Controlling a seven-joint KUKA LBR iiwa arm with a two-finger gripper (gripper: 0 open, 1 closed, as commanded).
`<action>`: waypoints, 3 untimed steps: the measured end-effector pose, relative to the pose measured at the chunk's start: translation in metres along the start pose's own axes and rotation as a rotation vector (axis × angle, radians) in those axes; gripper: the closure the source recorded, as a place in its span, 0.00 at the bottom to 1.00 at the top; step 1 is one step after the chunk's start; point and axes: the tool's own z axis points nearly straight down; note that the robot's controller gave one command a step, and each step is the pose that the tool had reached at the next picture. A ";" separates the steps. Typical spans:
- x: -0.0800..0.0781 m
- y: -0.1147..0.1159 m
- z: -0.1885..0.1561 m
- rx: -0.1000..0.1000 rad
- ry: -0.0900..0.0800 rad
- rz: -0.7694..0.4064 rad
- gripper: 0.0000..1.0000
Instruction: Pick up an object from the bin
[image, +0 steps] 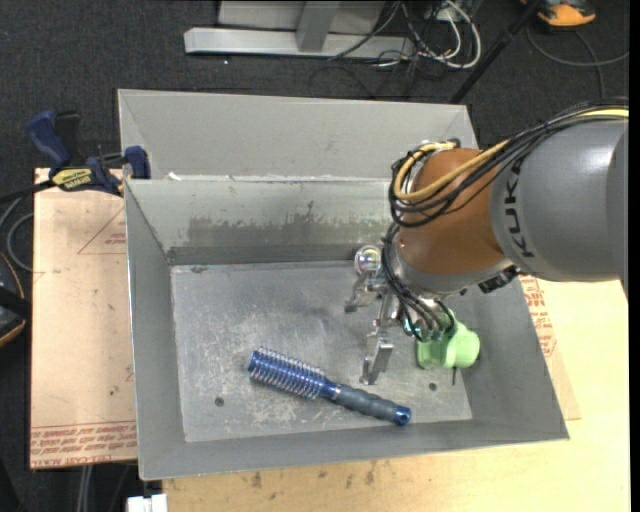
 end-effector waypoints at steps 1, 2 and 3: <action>0.060 0.037 0.052 -0.001 -0.015 0.013 0.00; 0.059 0.035 0.050 -0.001 -0.014 0.015 1.00; 0.071 0.060 -0.105 -0.001 -0.015 0.013 1.00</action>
Offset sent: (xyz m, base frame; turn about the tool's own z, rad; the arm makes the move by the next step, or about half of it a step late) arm -0.0612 0.0344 -0.0512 0.0147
